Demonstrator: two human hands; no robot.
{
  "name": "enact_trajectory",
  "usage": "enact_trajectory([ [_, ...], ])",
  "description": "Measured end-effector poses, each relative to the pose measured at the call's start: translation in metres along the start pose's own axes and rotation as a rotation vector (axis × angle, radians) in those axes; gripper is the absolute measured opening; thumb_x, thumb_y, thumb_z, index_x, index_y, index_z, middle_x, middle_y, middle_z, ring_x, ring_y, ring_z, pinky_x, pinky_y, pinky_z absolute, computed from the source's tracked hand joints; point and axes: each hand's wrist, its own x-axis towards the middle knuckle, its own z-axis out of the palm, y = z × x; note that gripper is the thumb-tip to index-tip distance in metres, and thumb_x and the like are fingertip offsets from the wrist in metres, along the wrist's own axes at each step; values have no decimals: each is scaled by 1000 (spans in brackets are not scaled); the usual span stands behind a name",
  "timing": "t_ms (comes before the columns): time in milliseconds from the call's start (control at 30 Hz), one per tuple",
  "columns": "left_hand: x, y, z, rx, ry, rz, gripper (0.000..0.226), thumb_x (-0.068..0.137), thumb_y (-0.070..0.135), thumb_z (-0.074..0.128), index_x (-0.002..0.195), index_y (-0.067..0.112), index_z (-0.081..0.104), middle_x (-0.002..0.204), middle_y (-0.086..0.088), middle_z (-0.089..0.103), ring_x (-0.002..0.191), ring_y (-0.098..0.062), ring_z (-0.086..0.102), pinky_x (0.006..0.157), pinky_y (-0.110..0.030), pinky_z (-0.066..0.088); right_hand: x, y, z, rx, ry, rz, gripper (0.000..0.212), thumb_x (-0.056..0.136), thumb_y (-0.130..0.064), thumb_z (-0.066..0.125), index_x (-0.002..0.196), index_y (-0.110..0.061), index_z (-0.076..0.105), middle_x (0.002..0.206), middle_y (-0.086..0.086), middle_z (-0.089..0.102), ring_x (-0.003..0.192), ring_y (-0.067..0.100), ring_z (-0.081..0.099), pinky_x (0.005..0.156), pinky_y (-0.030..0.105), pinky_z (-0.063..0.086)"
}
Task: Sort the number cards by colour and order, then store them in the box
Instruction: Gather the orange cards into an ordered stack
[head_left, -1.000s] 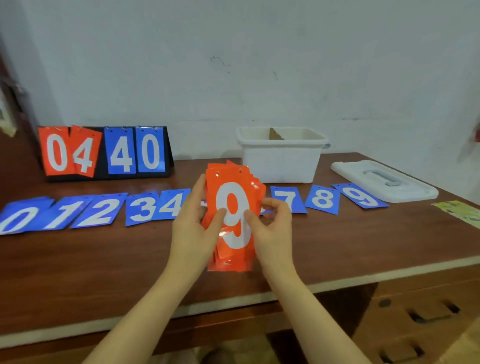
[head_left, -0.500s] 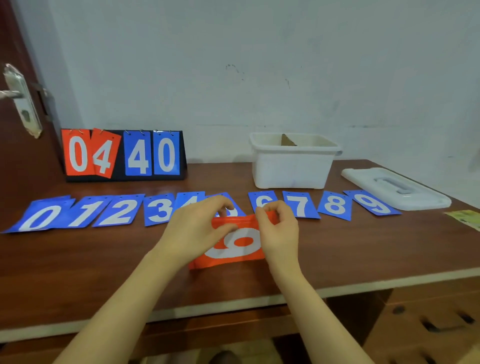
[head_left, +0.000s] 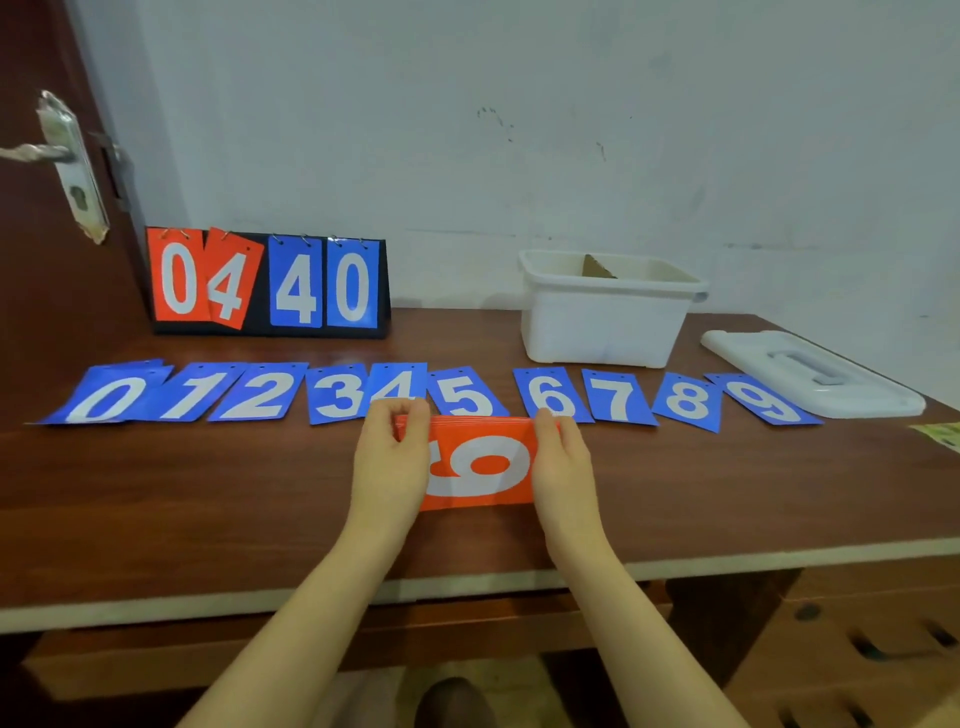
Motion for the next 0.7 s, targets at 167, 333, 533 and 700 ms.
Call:
enact_trajectory([
  [167,-2,-13,4,111,-24,136,14,95,34,41,104,23,37,112,-3,48,102,-16,49,73,-22,42,-1,4,5,-17,-58,22,24,98,-29,40,120,-28,33,125,5,51,105,17,56,59,16,48],
  [333,4,-11,-34,347,-35,341,11,91,22,52,100,16,52,105,1,43,89,-7,49,68,-10,33,-8,-1,20,-32,-123,-247,27,96,-10,42,117,-26,39,109,-2,58,90,4,63,57,11,51],
  [533,20,4,-119,652,-128,473,47,86,27,59,128,39,42,105,17,50,100,-7,49,85,-26,46,-7,-31,88,-149,-401,-437,38,91,-5,46,100,-42,46,99,-21,56,87,-17,55,61,5,46],
  [700,27,-13,-187,625,-111,567,43,85,17,61,123,31,48,109,18,48,95,9,45,78,-1,35,-16,-39,167,-321,-530,-523,37,92,-13,50,113,-42,47,109,-26,49,97,-14,48,71,9,45],
])
